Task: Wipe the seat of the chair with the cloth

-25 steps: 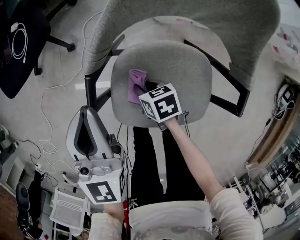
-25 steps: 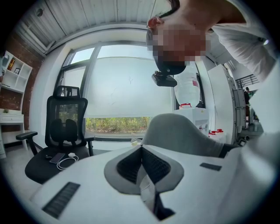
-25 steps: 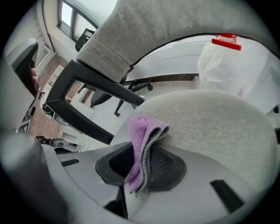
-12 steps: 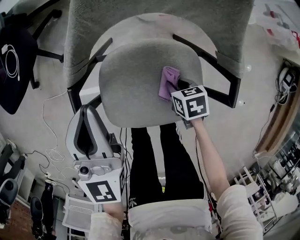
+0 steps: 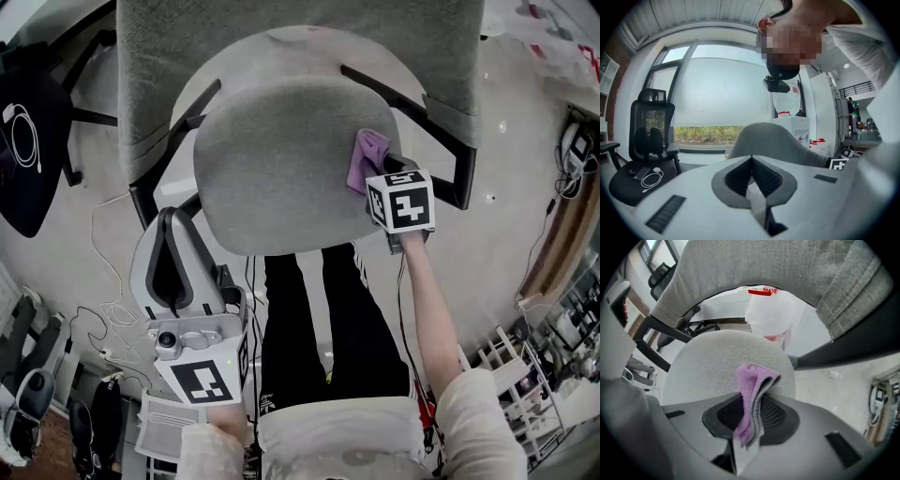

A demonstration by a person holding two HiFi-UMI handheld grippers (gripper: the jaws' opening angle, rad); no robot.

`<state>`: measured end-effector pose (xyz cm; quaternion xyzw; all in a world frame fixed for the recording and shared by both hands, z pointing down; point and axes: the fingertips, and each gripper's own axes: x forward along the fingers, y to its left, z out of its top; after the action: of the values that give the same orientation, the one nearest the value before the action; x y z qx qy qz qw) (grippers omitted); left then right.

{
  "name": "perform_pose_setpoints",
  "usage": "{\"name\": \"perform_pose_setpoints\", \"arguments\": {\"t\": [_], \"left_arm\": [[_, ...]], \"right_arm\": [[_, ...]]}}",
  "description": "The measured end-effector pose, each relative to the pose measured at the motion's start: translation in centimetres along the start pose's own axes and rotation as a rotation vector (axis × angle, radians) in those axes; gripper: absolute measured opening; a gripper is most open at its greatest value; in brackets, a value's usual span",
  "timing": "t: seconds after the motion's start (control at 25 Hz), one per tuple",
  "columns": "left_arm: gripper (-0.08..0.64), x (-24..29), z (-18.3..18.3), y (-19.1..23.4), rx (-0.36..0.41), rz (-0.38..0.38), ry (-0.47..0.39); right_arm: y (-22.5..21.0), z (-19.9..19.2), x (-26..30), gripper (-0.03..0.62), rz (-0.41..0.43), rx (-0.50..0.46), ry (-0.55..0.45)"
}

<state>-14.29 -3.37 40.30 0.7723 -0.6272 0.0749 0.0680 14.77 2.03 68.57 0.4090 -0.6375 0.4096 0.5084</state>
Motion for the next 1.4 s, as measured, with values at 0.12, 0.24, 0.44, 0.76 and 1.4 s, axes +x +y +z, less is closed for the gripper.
{"name": "perform_pose_setpoints", "arguments": {"t": [0.12, 0.24, 0.44, 0.76, 1.4], "left_arm": [[0.012, 0.1, -0.3, 0.1, 0.004, 0.002, -0.001], [0.012, -0.1, -0.8, 0.3, 0.003, 0.004, 0.008], [0.012, -0.4, -0.9, 0.3, -0.007, 0.011, 0.006], [0.012, -1.0, -1.3, 0.7, 0.002, 0.018, 0.023], [0.012, -3.2, -2.0, 3.7, -0.021, 0.112, 0.018]], "right_arm": [[-1.0, -0.3, -0.3, 0.092, -0.055, -0.010, 0.011], [-1.9, -0.7, -0.5, 0.092, -0.105, -0.015, 0.030], [-3.6, -1.4, -1.2, 0.092, -0.185, 0.000, 0.057], [-4.8, -1.5, -1.2, 0.092, -0.377, -0.022, 0.076], [17.8, -1.3, -2.3, 0.092, 0.384, 0.077, -0.128]]}}
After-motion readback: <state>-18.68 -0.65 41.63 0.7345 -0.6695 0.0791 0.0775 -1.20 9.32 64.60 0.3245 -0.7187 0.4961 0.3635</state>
